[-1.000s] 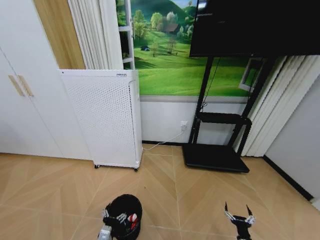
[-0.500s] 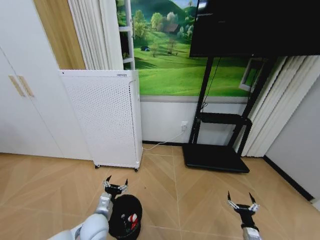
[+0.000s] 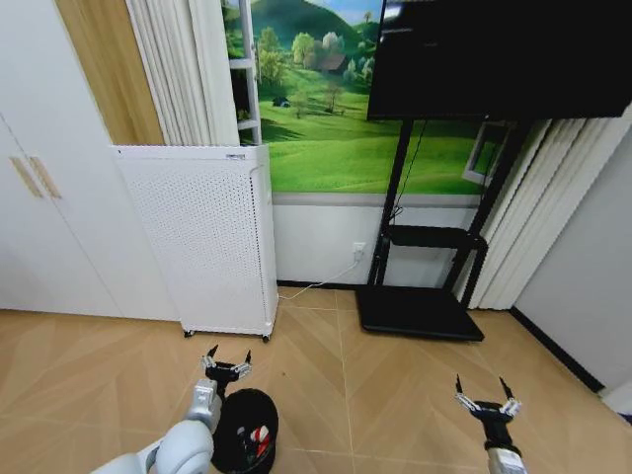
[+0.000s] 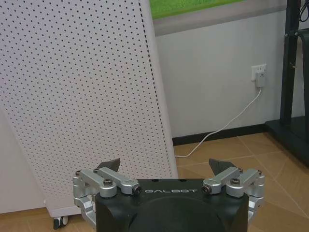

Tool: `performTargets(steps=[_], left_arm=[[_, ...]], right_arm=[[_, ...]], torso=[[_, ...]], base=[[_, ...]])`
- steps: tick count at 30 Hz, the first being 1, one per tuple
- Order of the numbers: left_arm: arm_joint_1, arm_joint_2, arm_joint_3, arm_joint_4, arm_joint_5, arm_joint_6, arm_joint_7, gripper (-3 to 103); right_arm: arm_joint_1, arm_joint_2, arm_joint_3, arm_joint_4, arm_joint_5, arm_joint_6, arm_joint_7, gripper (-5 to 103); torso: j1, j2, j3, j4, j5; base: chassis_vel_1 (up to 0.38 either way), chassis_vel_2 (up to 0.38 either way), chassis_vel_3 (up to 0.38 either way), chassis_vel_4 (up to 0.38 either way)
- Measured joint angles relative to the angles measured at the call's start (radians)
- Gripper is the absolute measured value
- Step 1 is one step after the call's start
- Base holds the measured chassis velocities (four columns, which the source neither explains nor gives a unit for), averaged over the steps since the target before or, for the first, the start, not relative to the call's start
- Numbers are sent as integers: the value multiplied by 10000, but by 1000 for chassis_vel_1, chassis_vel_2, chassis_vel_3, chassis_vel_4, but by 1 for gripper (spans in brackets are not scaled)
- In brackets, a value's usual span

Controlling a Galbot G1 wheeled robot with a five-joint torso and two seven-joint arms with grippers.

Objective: Pick up the trash bin and place the garbage on the floor into it.

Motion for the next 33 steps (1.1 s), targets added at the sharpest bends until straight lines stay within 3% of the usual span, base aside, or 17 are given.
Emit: performTargets(steps=[33], left_arm=[[45, -10, 96, 124, 246, -180, 96, 100]], right_arm=[[84, -3, -64, -169, 20, 18, 6, 100]], torso=[[514, 1367, 852, 1, 0]], base=[[-2, -2, -3, -2]])
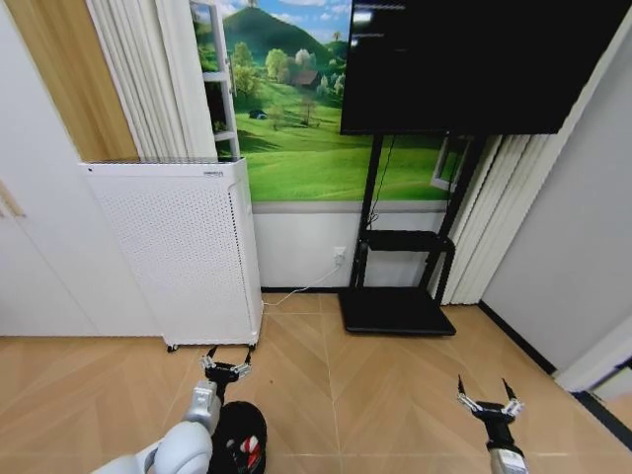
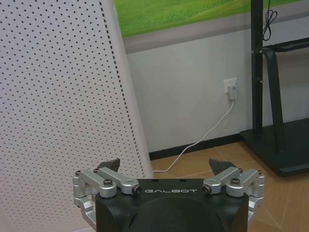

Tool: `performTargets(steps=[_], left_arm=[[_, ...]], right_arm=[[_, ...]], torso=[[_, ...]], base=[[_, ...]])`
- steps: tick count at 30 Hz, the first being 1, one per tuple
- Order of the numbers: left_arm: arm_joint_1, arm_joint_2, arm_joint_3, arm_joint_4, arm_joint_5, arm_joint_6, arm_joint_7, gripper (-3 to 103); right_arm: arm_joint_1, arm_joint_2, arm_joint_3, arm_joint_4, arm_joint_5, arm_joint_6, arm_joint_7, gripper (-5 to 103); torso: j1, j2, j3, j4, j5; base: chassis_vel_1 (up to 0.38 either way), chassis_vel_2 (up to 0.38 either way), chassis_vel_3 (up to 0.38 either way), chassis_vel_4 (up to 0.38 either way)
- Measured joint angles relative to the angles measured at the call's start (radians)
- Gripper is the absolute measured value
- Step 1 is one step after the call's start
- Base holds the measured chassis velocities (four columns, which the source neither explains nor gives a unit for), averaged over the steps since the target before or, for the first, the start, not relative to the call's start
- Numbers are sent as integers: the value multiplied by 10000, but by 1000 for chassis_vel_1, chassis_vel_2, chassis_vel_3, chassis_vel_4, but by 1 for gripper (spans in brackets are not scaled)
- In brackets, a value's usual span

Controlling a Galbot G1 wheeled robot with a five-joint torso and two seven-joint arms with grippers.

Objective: Pick up the trash bin and place the garbage on the floor into it.

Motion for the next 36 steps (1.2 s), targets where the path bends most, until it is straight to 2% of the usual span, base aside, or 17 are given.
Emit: performTargets(steps=[5, 8, 12, 15, 24, 36], left_arm=[[6, -76, 54, 93, 64, -59, 36, 100], [-6, -112, 99, 176, 160, -267, 89, 100], [-40, -144, 145, 303, 308, -475, 152, 100], [-45, -188, 145, 371, 326, -530, 156, 100], [-137, -333, 285, 580, 373, -579, 159, 100], [-284, -475, 471, 793, 348, -680, 157, 100]], right_arm=[[32, 68, -55, -74, -40, 16, -4, 100], [59, 110, -100, -125, -81, 23, -5, 100], [103, 119, -157, -185, -146, 64, -10, 100], [113, 83, -185, -191, -122, 138, -123, 100], [129, 17, -264, -64, -212, 520, -627, 100], [260, -63, -322, -98, -230, 533, -656, 100]], torso=[[80, 205, 125, -2, 0], [129, 313, 184, 2, 0], [183, 426, 241, -3, 1], [189, 436, 246, 3, 0], [183, 413, 230, 0, 1], [167, 369, 206, 1, 0]], base=[[0, 0, 0, 0], [-38, -37, -32, -55], [-21, -43, -18, -22], [0, 0, 0, 0], [0, 0, 0, 0], [6, -18, -1, 28]])
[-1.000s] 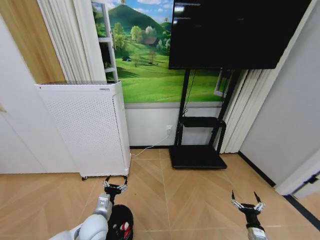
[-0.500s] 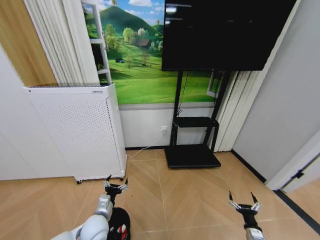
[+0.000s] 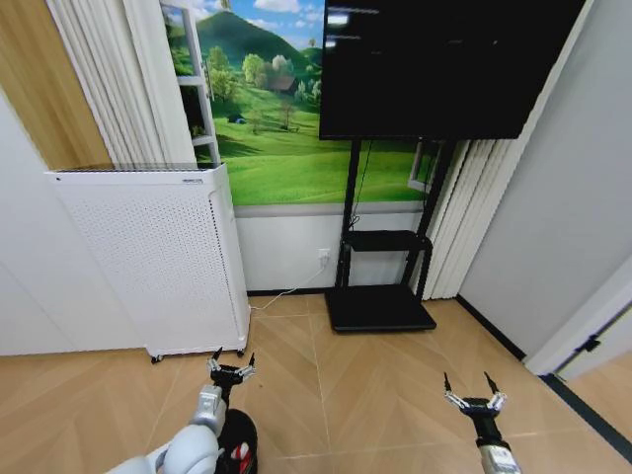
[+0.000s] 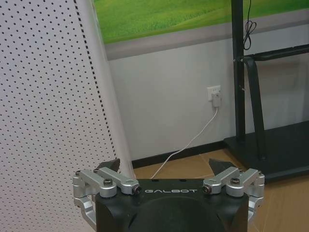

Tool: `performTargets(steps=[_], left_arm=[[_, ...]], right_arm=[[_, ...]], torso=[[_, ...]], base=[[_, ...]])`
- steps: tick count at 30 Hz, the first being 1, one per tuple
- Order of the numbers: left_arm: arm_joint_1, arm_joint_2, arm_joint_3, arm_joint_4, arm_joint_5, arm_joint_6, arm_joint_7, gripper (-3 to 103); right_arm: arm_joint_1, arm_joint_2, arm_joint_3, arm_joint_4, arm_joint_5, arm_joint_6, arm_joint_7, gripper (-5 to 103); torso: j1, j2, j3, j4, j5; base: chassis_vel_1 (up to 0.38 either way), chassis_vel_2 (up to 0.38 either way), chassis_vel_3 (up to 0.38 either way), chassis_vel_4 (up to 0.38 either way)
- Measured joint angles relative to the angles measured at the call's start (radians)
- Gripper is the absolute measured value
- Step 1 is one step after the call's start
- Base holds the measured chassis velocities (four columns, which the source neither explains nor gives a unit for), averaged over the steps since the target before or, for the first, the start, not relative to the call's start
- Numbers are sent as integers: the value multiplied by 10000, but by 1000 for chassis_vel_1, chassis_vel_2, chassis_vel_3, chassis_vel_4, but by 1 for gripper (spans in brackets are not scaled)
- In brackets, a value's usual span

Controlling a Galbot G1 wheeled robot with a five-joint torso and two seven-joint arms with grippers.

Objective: Pick up the trash bin and place the garbage on the floor into it.

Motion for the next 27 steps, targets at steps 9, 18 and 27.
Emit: performTargets(steps=[9, 18, 27], left_arm=[[20, -69, 32, 46, 22, -30, -5, 100], [55, -79, 67, 49, 90, -81, -5, 100], [191, -131, 77, 41, 218, -165, -7, 100]], right_arm=[[29, 62, -31, -47, -39, 15, 48, 100], [93, 241, -47, -108, -217, 187, 277, 100], [-47, 268, 98, -25, -261, 185, 364, 100]], torso=[[-11, -16, -12, -3, 4], [-16, -28, -20, 2, -10], [-27, -35, -27, -2, 2]], base=[[18, -252, -36, 267], [168, -352, -152, 333], [197, -155, -201, 177]])
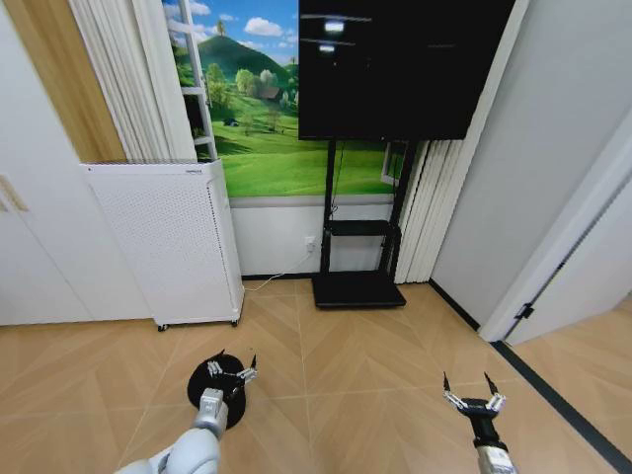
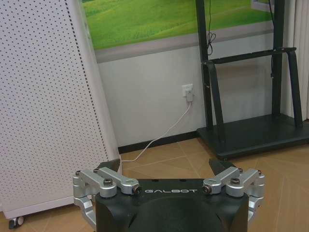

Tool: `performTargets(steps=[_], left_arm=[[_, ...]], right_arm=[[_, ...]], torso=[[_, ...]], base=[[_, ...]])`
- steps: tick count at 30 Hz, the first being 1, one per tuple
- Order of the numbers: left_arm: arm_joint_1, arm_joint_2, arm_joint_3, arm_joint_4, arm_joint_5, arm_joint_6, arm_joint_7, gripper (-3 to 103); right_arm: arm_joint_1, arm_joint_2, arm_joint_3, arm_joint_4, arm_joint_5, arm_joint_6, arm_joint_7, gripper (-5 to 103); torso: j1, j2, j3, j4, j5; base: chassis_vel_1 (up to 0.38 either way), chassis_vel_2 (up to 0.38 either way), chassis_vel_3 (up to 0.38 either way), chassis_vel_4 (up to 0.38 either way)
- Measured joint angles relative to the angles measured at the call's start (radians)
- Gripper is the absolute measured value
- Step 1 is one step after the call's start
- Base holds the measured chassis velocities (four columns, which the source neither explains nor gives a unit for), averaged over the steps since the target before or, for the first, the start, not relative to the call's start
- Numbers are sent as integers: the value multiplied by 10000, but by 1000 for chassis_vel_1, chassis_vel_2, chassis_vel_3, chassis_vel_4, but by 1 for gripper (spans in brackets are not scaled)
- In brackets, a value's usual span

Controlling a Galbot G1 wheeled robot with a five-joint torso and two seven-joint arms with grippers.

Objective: Pick up the trash bin and place the garbage on the floor into it.

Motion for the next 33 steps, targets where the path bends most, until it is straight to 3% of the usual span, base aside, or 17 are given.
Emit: performTargets(steps=[13, 17, 18, 20, 23, 26, 28, 33], left_arm=[[30, 2, -14, -34, 92, -42, 0, 100], [49, 12, -11, -27, 154, -79, 3, 100], [51, 10, -9, -20, 160, -95, 3, 100], [52, 9, -6, -20, 162, -108, 3, 100], [46, 6, -6, 2, 169, -140, 4, 100], [35, -9, 5, 49, 189, -178, 12, 100], [23, -14, 10, 60, 193, -194, 19, 100], [13, -20, 9, 122, 193, -215, 34, 100]], right_arm=[[-267, 72, 277, 226, 3, 6, -4, 100], [-315, 166, 307, 240, -46, 6, -6, 100], [-326, 190, 315, 242, -62, 6, -6, 100], [-326, 206, 324, 253, -75, 7, -4, 100], [-334, 219, 323, 257, -83, 7, -4, 100], [-335, 209, 325, 258, -84, 7, 2, 100], [-322, 207, 326, 258, -87, 6, 4, 100], [-328, 219, 323, 241, -105, -4, 50, 100]], torso=[[11, -12, 0, 1, -4], [4, -11, -3, -2, 6], [3, -11, -3, 1, -12], [2, -10, -3, 6, -13], [3, -11, -3, 0, 7], [3, -11, -3, 2, -13], [5, -11, -3, 4, 4], [2, -10, -5, 3, -15]], base=[[30, -50, -41, 53], [222, -224, -241, 209], [245, -258, -232, 253], [275, -258, -258, 260], [269, -253, -266, 251], [271, -296, -305, 279], [312, -300, -321, 312], [347, -361, -361, 362]])
